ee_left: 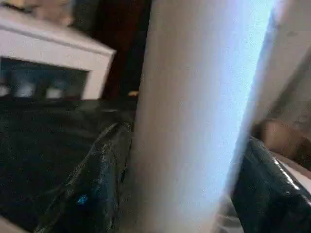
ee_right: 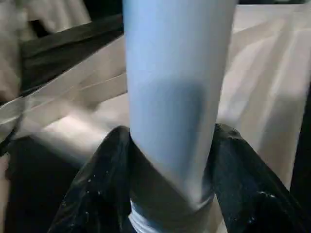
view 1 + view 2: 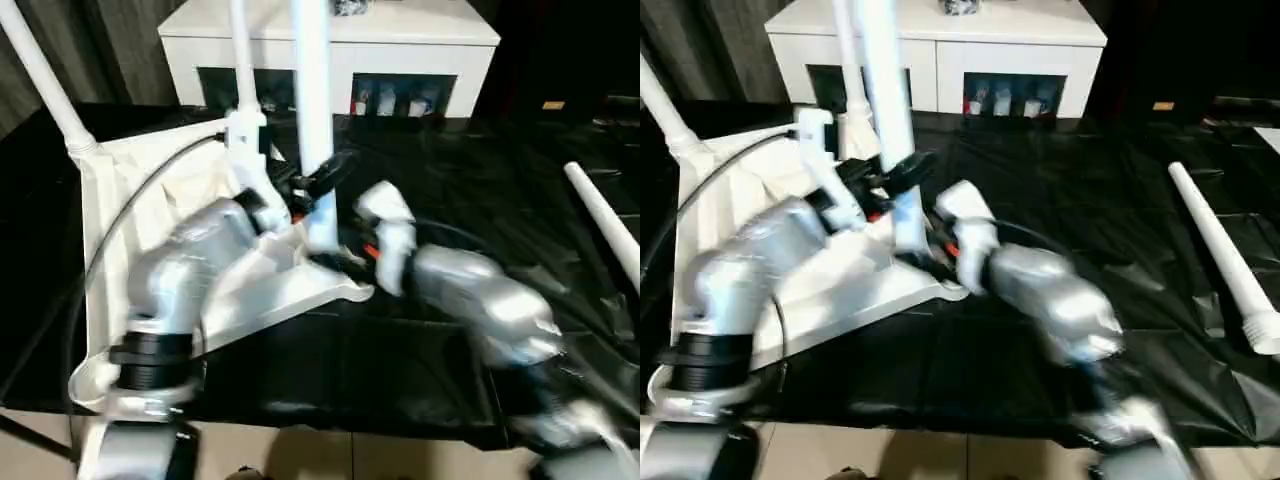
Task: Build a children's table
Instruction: Pick table leg
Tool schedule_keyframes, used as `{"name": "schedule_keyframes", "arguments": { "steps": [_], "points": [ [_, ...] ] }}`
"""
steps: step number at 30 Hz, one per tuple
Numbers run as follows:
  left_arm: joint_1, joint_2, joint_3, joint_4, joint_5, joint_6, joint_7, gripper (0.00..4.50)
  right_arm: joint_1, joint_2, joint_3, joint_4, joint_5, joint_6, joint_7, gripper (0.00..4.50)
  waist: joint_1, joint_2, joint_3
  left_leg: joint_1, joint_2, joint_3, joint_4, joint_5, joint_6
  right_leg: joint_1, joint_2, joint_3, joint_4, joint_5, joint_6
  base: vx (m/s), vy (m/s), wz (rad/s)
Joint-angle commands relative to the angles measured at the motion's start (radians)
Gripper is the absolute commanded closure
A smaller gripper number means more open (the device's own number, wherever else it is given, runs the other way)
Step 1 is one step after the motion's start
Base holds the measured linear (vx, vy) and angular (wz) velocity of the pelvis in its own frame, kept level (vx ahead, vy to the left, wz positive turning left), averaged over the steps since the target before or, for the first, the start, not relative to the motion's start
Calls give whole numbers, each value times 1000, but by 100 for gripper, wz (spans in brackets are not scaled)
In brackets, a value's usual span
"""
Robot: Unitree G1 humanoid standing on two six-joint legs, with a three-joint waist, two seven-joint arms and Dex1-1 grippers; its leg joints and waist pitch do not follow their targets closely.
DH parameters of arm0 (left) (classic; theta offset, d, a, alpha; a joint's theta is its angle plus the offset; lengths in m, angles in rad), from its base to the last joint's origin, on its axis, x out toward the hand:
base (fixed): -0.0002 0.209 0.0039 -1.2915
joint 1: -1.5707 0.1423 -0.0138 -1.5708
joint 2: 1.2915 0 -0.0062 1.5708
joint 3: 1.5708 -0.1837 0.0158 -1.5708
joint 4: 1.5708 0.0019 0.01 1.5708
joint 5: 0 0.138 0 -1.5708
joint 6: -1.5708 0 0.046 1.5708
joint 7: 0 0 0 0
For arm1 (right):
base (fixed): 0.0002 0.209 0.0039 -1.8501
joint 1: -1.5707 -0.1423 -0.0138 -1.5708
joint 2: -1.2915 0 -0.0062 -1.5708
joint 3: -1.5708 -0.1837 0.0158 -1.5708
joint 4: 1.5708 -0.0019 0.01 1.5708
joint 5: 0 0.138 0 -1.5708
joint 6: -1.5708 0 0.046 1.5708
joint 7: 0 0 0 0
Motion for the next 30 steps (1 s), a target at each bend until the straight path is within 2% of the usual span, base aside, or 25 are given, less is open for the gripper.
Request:
{"name": "schedule_keyframes", "arguments": {
  "steps": [1, 4, 5, 6, 8, 9, 10, 11, 14, 17, 18, 24, 30],
  "points": [
    [-1, 13, 16, -9, -35, 11, -55, 108, 5, -13, -4, -46, 34, -10, 60, 256, 1, -9, -76, 13, 18, 0, -77, -171, 8, 59, -31, 27, -57, -147, -224, 0, 0, 0],
    [7, 81, 38, -4, -156, 75, -262, 108, 56, -110, -4, -84, 105, -1, 252, 256, 2, -10, -76, 17, 17, 1, -76, -183, 17, 60, -30, 27, -58, -172, -227, 0, 0, 0],
    [8, 83, 37, -4, -158, 76, -266, 108, 57, -112, -3, -84, 105, -1, 255, 256, 0, -6, -74, 16, 17, 1, -77, -185, 19, 58, -28, 27, -57, -173, -233, 0, 0, 0],
    [19, 114, 18, -5, -187, 108, -344, 108, 67, -146, 12, -89, 110, -8, 311, 256, 2, -1, -75, 18, 18, 0, -77, -181, 19, 57, -29, 26, -55, -166, -240, 0, 0, 0],
    [23, 132, 5, -4, -196, 119, -377, 108, 70, -161, 20, -90, 110, -12, 333, 256, 0, -4, -74, 17, 18, 0, -77, -186, 19, 56, -28, 26, -55, -163, -249, 0, 0, 0],
    [29, 145, -11, -4, -199, 122, -408, 136, 73, -175, 28, -91, 110, -15, 355, 256, -2, -5, -73, 16, 19, 1, -77, -189, 19, 56, -29, 26, -57, -168, -253, 0, 0, 0],
    [33, 156, -24, -4, -199, 121, -435, 142, 74, -183, 32, -91, 117, -10, 373, 256, 0, 4, -74, 18, 19, -1, -77, -194, 16, 56, -31, 26, -56, -175, -254, 0, 0, 0],
    [33, 156, -24, -4, -199, 121, -435, 142, 74, -183, 32, -91, 117, -10, 373, 256, -2, 0, -74, 19, 20, 0, -78, -201, 16, 56, -30, 26, -58, -180, -253, 0, 0, 0],
    [38, 166, -35, -2, -201, 121, -466, 162, 73, -190, 35, -91, 121, -9, 391, 256, -3, -3, -73, 17, 20, -1, -78, -201, 16, 58, -31, 26, -58, -182, -257, 0, 0, 0],
    [38, 191, -66, -3, -196, 125, -514, 188, 66, -198, 42, -85, 120, -14, 415, 256, -3, 1, -75, 19, 20, -2, -78, -206, 11, 58, -30, 26, -58, -191, -254, 0, 0, 0],
    [37, 197, -75, -4, -194, 125, -520, 195, 65, -200, 44, -84, 120, -16, 421, 256, -4, -2, -74, 18, 20, -1, -79, -208, 10, 58, -30, 26, -58, -191, -254, 0, 0, 0],
    [30, 202, -83, 2, -186, 123, -530, 261, 57, -200, 46, -76, 111, -20, 439, 256, -4, -1, -76, 18, 21, -1, -77, -190, 13, 60, -31, 26, -54, -166, -265, 0, 0, 0],
    [26, 201, -75, 19, -187, 115, -529, 267, 53, -200, 46, -69, 101, -41, 439, 256, -4, -1, -76, 18, 19, 0, -76, -191, 14, 59, -30, 25, -55, -169, -267, 0, 0, 0]
  ]
}}
